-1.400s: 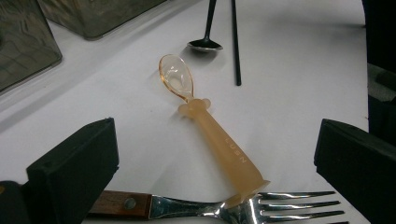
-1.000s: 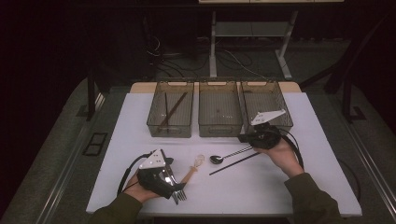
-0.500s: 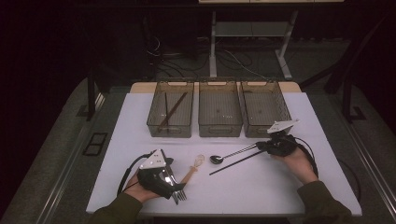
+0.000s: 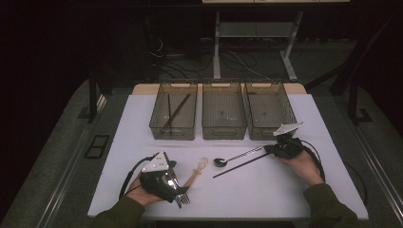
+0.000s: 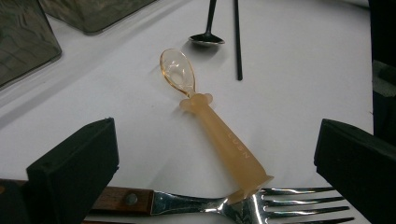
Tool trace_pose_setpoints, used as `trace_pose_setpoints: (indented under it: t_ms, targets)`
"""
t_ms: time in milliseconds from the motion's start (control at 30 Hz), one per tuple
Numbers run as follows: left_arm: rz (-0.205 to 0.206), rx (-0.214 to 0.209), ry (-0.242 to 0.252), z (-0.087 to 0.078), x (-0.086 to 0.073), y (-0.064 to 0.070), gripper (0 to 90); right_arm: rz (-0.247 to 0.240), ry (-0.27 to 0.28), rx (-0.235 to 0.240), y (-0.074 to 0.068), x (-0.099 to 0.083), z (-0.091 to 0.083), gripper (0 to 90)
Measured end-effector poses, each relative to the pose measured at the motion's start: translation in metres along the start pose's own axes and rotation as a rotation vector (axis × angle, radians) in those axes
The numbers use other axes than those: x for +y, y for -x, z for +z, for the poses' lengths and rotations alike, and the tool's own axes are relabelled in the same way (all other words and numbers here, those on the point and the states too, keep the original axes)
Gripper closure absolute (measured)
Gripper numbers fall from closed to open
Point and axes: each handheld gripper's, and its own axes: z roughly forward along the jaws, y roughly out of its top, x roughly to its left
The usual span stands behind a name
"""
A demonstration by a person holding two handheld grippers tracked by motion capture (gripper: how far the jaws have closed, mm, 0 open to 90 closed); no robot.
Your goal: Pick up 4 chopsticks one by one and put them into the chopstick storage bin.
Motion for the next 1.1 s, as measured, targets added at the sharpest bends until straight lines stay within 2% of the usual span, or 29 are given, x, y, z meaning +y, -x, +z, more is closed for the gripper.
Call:
trace_pose_setpoints:
  t_ms: [967,1100]
  targets:
    - [0.001,-0.007,0.000,0.000,0.000,0.001,0.0,0.000,-0.023,0.016,-0.004,-0.013,-0.012,90.0]
    - [0.003,-0.008,-0.001,0.000,0.000,0.002,0.0,-0.015,-0.026,0.017,-0.006,-0.015,-0.016,90.0]
